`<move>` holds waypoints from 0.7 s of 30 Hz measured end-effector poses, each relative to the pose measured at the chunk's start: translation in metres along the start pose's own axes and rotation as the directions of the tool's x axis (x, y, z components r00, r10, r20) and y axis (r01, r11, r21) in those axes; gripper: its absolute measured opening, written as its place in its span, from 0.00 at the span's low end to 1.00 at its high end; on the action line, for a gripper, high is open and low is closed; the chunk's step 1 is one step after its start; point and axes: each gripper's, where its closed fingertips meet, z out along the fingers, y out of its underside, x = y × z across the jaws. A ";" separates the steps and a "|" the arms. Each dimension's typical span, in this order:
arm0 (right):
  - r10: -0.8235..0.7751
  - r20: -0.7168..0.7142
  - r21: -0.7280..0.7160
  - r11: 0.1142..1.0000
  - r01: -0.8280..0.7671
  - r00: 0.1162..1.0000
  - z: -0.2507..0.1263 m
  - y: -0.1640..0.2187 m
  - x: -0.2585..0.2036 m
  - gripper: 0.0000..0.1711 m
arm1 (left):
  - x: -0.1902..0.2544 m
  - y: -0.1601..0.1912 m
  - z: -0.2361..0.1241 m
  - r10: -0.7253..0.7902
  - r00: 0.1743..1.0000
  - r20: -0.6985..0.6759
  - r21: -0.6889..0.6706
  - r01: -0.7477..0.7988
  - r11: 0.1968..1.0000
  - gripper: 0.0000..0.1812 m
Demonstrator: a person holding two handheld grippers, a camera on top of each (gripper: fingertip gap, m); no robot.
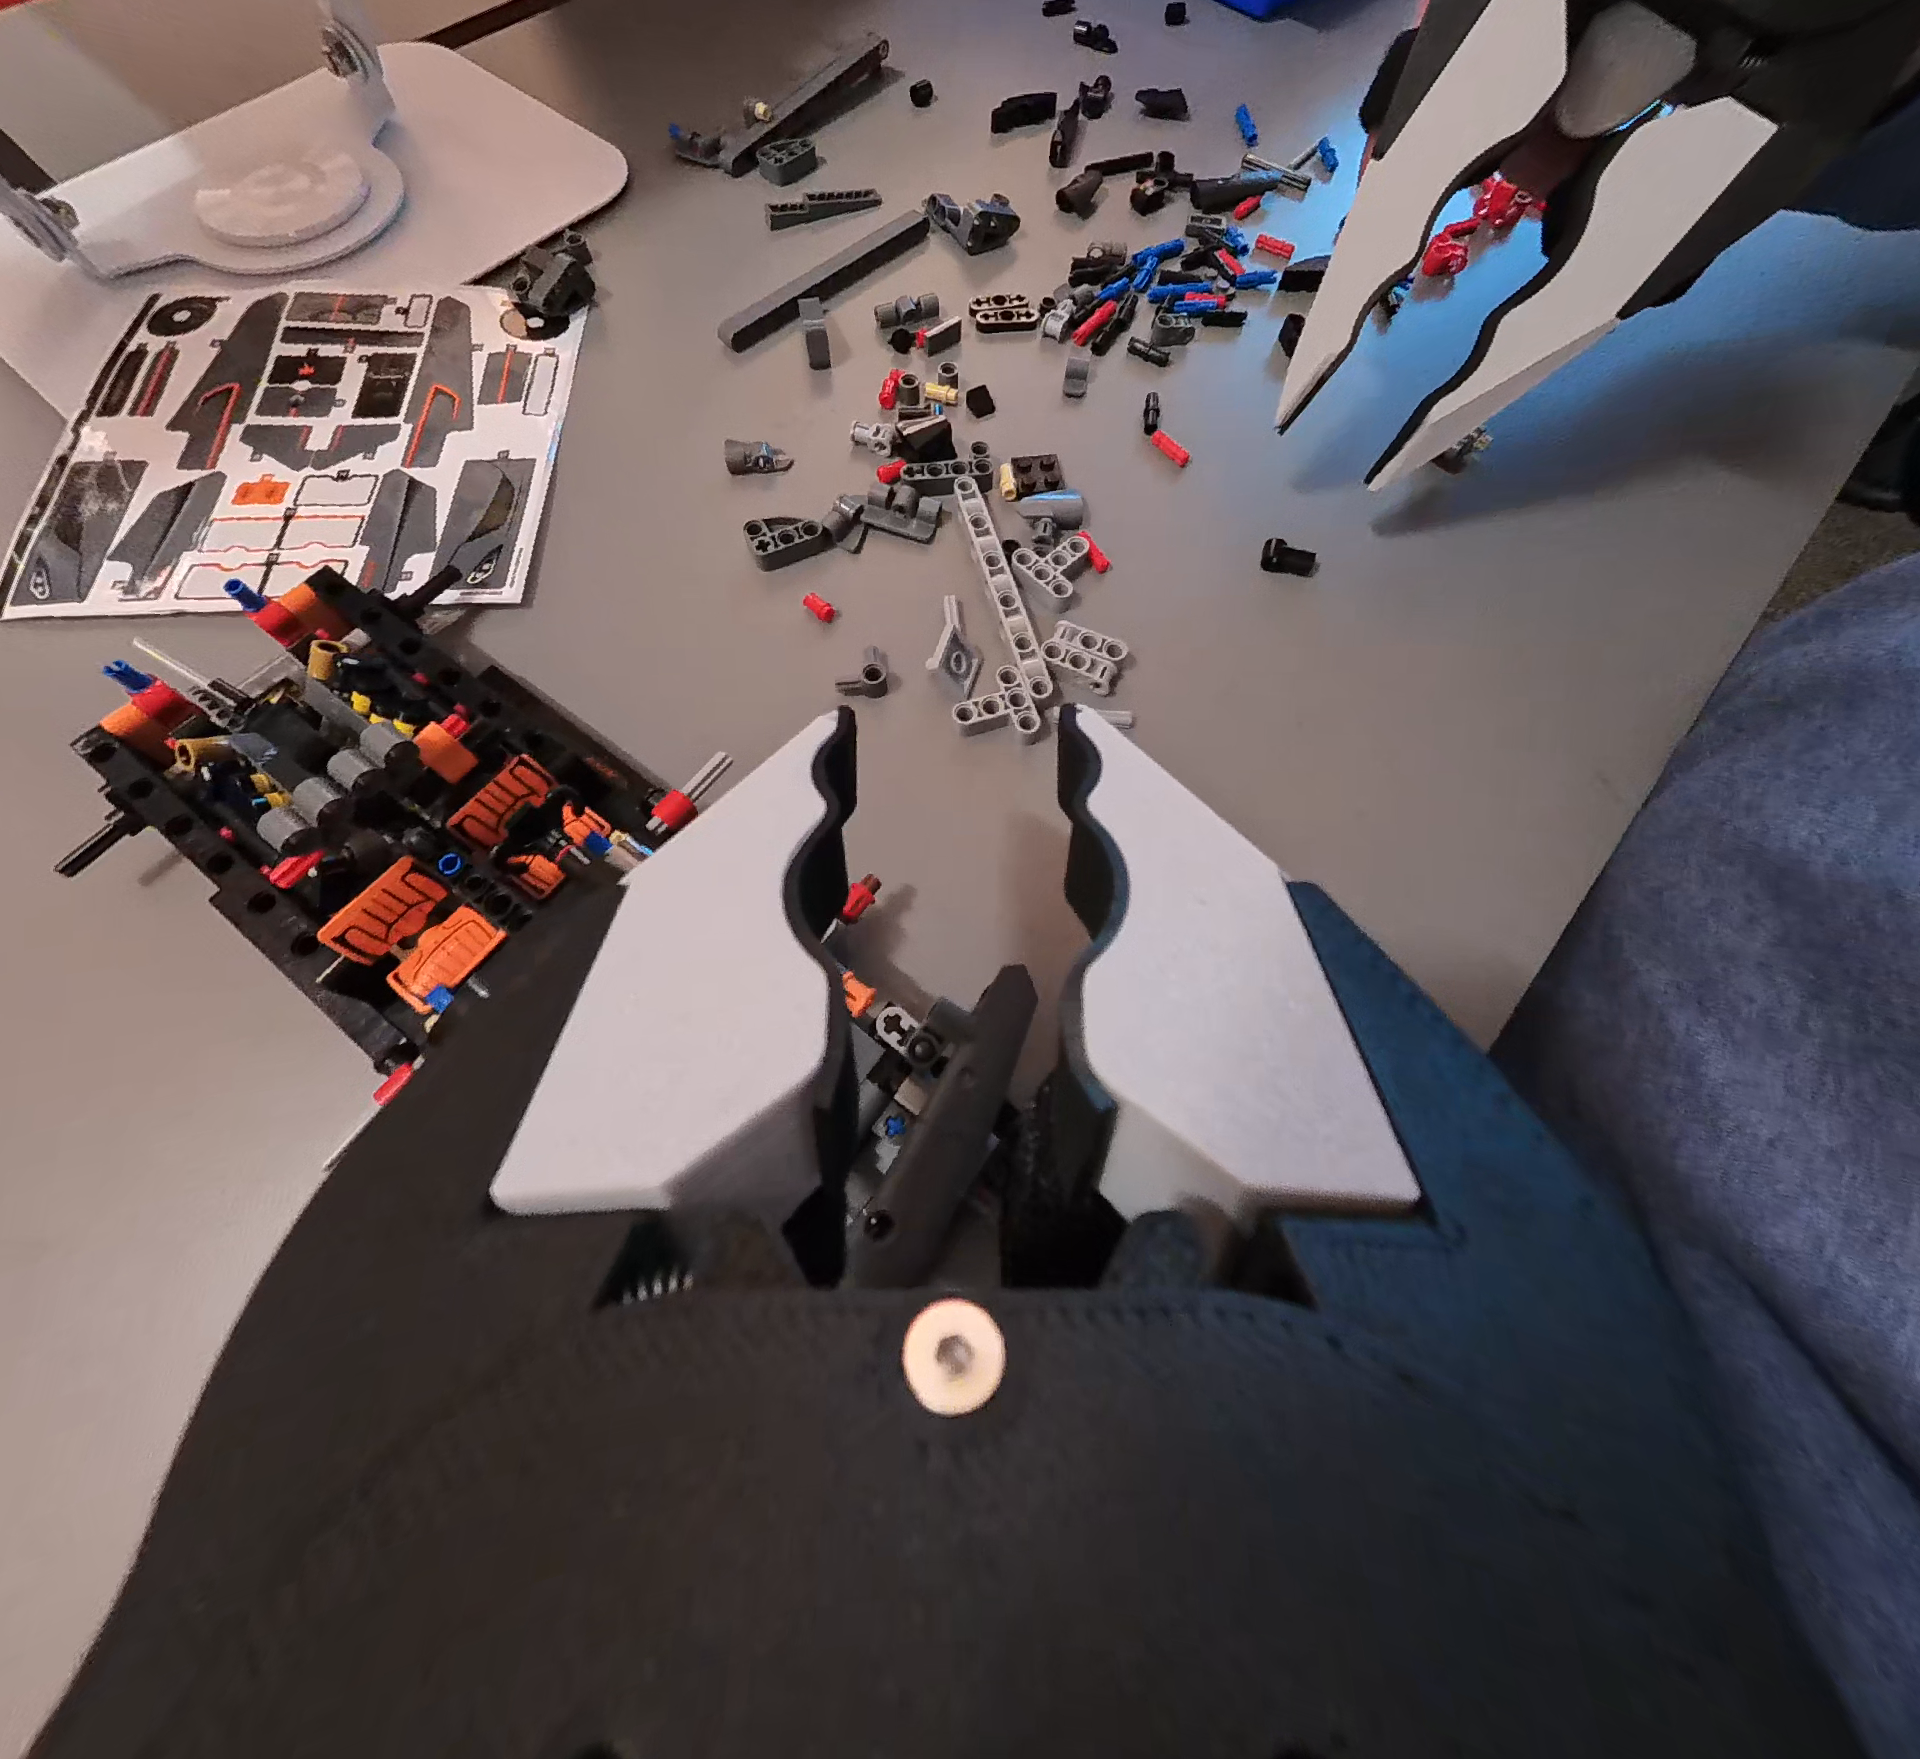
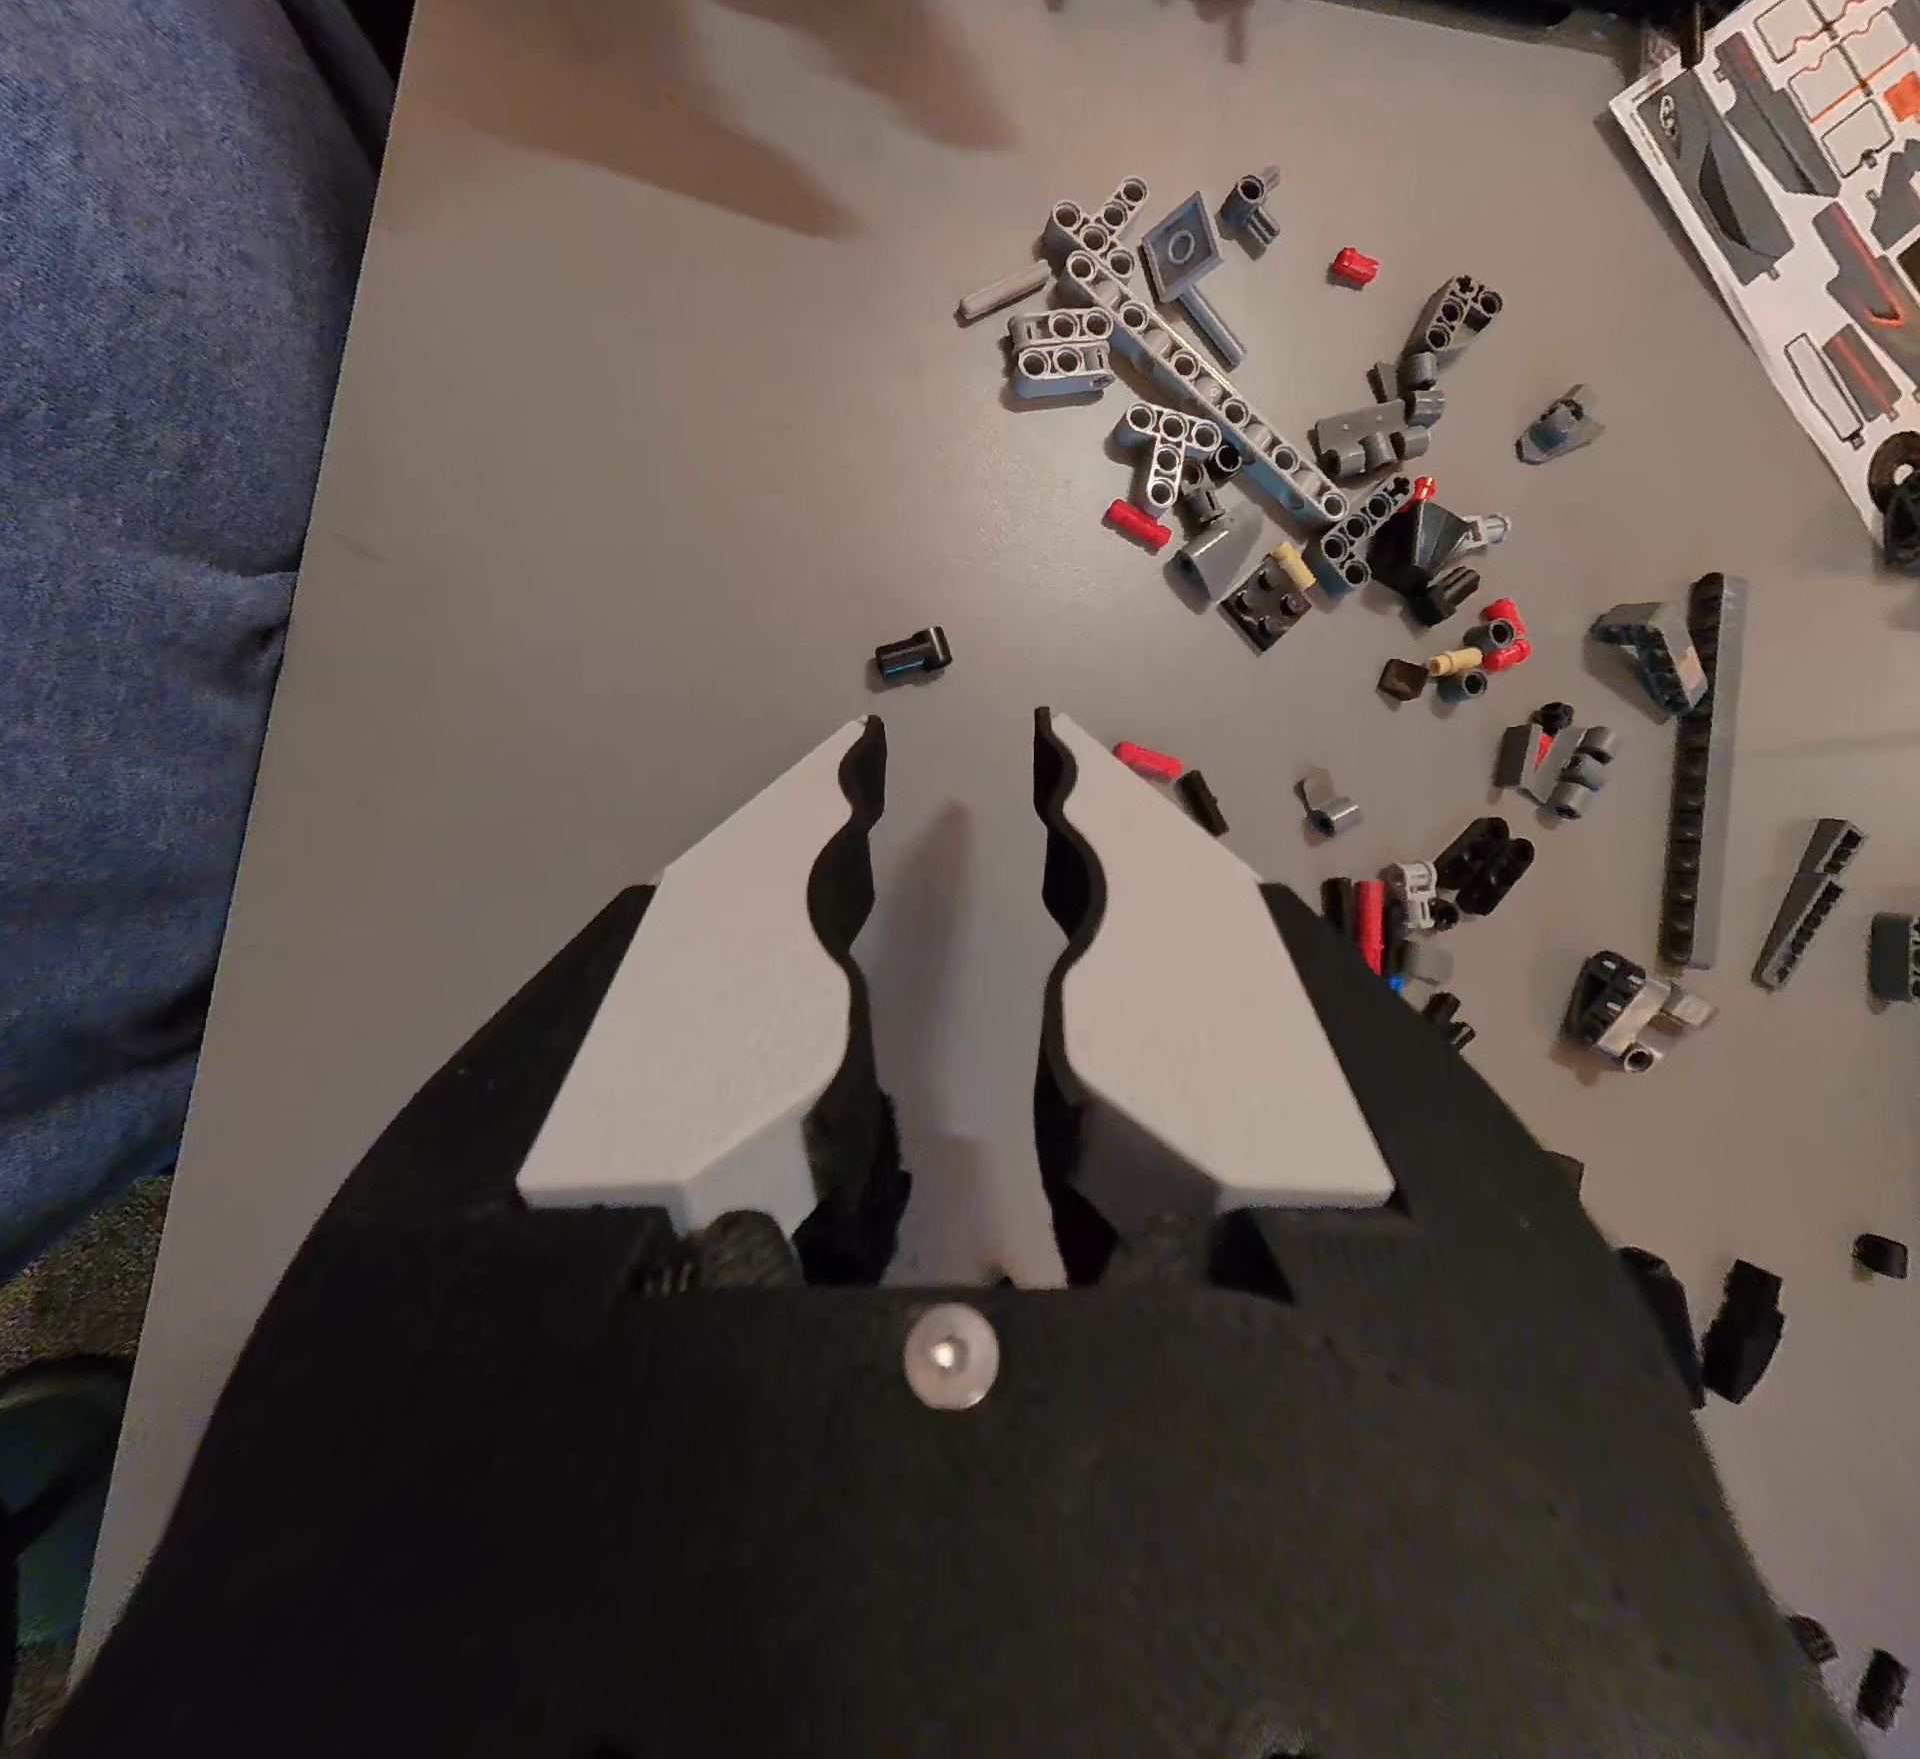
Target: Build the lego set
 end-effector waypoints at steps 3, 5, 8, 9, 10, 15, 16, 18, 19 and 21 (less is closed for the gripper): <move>0.005 -0.008 0.000 1.000 -0.005 1.000 -0.001 0.002 0.001 0.16 | 0.001 0.000 0.001 0.000 1.000 -0.001 0.001 0.000 1.000 0.20; 0.010 -0.013 0.002 1.000 -0.010 1.000 -0.002 0.003 0.002 0.16 | 0.001 0.000 0.001 0.000 1.000 -0.001 0.001 0.000 1.000 0.20; 0.015 -0.030 0.007 1.000 -0.015 0.999 -0.006 0.003 0.005 0.16 | 0.002 0.000 0.001 0.002 1.000 -0.005 0.003 -0.002 1.000 0.20; 0.017 -0.036 0.008 1.000 -0.017 0.999 -0.007 0.004 0.006 0.16 | 0.002 0.001 0.002 0.002 1.000 -0.007 0.003 -0.002 1.000 0.20; 0.020 -0.042 0.009 1.000 -0.019 0.999 -0.009 0.004 0.007 0.16 | 0.003 0.001 0.002 0.005 1.000 -0.009 0.003 -0.004 1.000 0.20; 0.030 -0.073 0.004 1.000 -0.029 0.997 -0.016 0.009 0.012 0.15 | 0.007 0.004 0.003 0.016 1.000 -0.016 -0.001 -0.016 1.000 0.20; 0.033 -0.079 0.006 0.999 -0.033 0.996 -0.018 0.009 0.012 0.15 | 0.008 0.004 0.002 0.017 1.000 -0.016 -0.001 -0.017 1.000 0.20; 0.037 -0.091 0.012 0.999 -0.036 0.995 -0.021 0.011 0.014 0.14 | 0.008 0.004 0.002 0.019 1.000 -0.015 0.003 -0.019 1.000 0.20; 0.039 -0.098 0.013 0.999 -0.038 0.994 -0.022 0.012 0.014 0.14 | 0.009 0.004 0.001 0.021 1.000 -0.015 0.004 -0.021 1.000 0.20; 0.045 -0.111 0.015 0.999 -0.043 0.993 -0.025 0.014 0.016 0.13 | 0.009 0.003 0.000 0.025 1.000 -0.011 0.006 -0.025 1.000 0.20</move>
